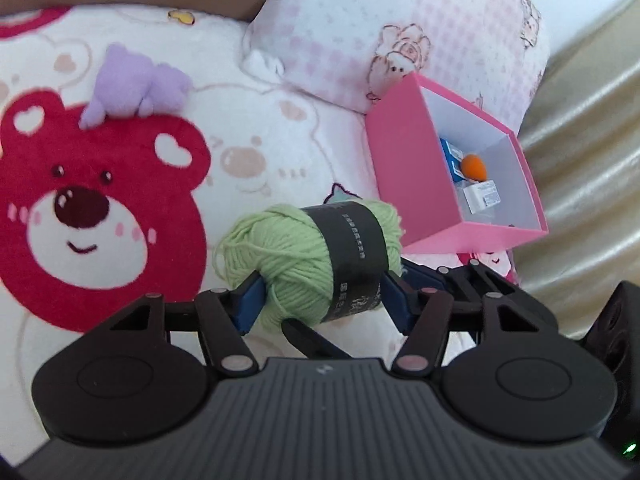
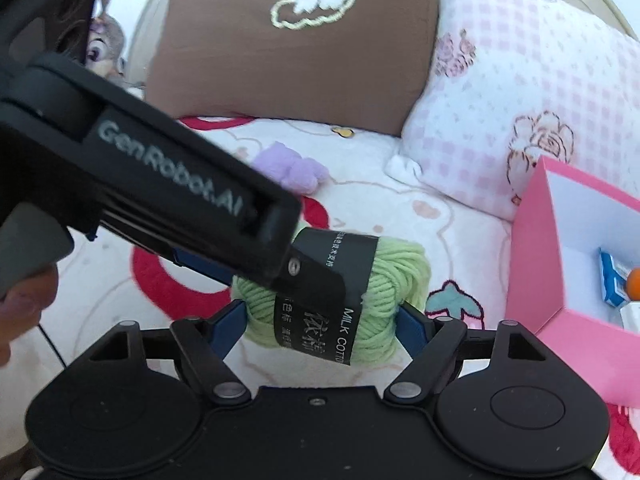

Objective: Organize objects
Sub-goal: 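Lift and carry the yarn ball with the left gripper over the pink box, then lower the yarn ball into the pink box and open the left gripper, then withdraw the left tool from the pink box toward the purple plush toy, then lower the left gripper over the purple plush toy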

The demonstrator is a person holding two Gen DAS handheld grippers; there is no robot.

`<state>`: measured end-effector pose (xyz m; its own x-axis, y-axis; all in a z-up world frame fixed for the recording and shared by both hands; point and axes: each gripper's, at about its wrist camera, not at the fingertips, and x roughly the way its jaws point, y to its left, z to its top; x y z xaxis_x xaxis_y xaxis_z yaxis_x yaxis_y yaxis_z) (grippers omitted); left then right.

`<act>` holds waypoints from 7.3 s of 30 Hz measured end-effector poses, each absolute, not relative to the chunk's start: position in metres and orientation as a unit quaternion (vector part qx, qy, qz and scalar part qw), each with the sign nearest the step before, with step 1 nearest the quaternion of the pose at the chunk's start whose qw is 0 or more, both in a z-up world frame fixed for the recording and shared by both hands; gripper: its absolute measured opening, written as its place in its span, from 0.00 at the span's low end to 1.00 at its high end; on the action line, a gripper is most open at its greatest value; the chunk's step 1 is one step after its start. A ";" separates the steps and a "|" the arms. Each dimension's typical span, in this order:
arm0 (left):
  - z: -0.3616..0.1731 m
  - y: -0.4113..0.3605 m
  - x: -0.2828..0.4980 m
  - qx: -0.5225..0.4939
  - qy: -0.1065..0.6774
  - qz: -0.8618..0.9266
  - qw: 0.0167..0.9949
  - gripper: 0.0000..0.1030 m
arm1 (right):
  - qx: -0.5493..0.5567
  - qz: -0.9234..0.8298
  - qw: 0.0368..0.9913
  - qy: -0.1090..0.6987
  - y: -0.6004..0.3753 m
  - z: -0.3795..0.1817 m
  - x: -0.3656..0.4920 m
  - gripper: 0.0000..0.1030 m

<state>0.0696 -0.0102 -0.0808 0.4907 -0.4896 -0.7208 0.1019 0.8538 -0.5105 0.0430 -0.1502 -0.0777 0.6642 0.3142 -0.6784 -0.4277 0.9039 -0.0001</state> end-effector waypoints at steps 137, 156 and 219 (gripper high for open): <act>-0.018 -0.213 0.174 -0.062 0.507 -0.190 0.839 0.50 | 0.054 0.086 0.922 0.373 -0.376 -0.052 0.084 0.62; 0.039 -0.169 0.075 -0.072 0.480 -0.250 0.838 0.56 | 0.029 0.093 0.912 0.398 -0.327 0.008 0.010 0.67; -0.003 0.057 0.068 -0.112 0.434 -0.131 0.885 0.93 | -0.088 0.267 0.907 0.314 -0.134 0.022 0.049 0.89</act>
<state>0.0681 0.0569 -0.0033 0.5897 -0.3290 -0.7376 0.1352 0.9406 -0.3114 0.0494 -0.1338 0.0218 0.6602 0.4296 -0.6162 -0.5403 0.8415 0.0078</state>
